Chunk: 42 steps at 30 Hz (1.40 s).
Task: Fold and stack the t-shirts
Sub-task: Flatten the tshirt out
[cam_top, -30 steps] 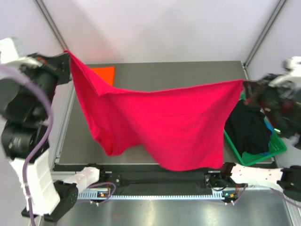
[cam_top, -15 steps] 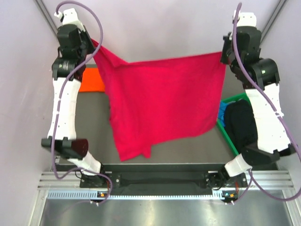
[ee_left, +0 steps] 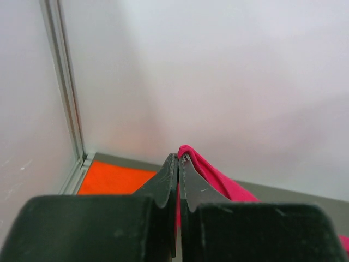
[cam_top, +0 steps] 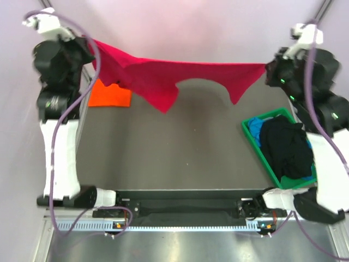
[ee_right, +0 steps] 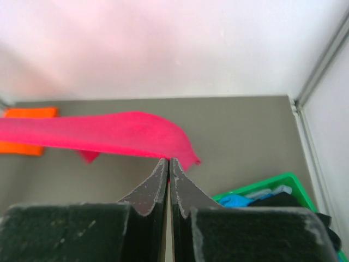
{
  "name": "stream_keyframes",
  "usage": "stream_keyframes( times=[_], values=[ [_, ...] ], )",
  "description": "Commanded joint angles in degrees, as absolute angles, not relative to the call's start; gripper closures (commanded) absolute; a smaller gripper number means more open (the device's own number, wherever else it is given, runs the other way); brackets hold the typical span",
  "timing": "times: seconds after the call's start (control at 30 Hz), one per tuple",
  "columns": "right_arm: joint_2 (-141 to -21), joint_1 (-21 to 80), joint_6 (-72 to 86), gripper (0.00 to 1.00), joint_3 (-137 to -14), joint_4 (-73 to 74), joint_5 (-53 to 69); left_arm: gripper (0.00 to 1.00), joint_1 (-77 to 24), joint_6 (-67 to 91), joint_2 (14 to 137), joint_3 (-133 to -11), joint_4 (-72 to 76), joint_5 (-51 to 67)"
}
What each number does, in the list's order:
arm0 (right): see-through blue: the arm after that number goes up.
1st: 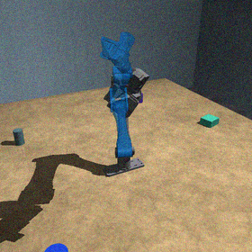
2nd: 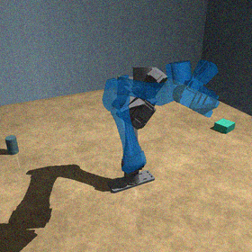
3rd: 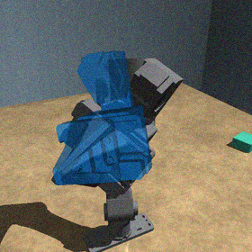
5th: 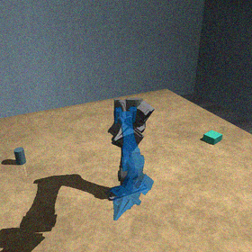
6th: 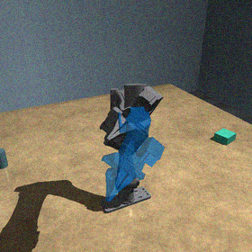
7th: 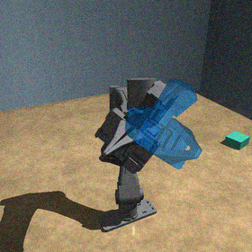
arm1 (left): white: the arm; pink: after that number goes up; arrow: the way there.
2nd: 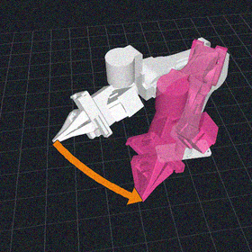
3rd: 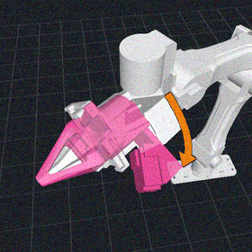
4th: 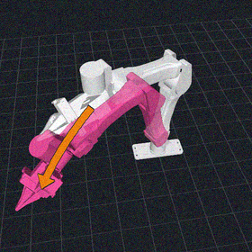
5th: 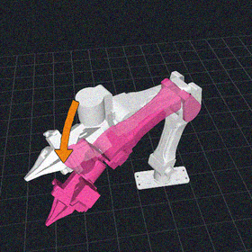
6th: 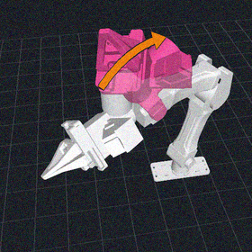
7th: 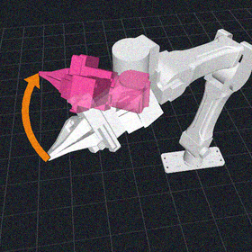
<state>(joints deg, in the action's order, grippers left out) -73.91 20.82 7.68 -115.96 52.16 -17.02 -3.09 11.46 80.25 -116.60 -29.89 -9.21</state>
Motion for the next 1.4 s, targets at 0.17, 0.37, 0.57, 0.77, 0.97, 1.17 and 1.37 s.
stream_keyframes(
  times=[0.17, 0.37, 0.57, 0.77, 0.97, 1.17, 1.37],
  values=[
    [-52.8, 20.4, 10.9, 1.00, -110.0, 51.2, -9.9, 1.00, -2.9, 19.5, 60.2, -113.8, -24.6, -6.3],
    [-46.1, 20.4, 12.8, 1.00, -110.4, 51.4, -7.2, 1.00, -2.8, 20.7, 56.9, -117.2, -28.3, -5.5],
    [-47.6, 20.4, 11.4, 1.00, -107.5, 47.8, -9.2, 1.00, -3.0, 16.4, 60.5, -117.6, -27.2, -4.8],
    [-50.7, 20.4, 8.2, 1.00, -88.6, 34.9, -12.2, 1.00, -2.9, 9.4, 64.3, -102.2, -17.9, -4.7],
    [-59.2, 20.0, 4.1, 1.00, -72.9, 17.5, -11.3, 1.00, -2.8, 1.1, 71.0, -82.8, -1.8, -3.9],
    [-75.5, 13.9, 4.7, 1.00, -65.0, 1.7, -7.1, 1.00, -2.2, -0.7, 90.8, -81.3, 5.0, -0.6],
    [-96.2, 10.2, 4.1, 1.00, -76.5, 2.2, -1.6, 1.00, -2.0, -0.2, 109.0, -94.1, -1.2, 2.2]
  ],
)
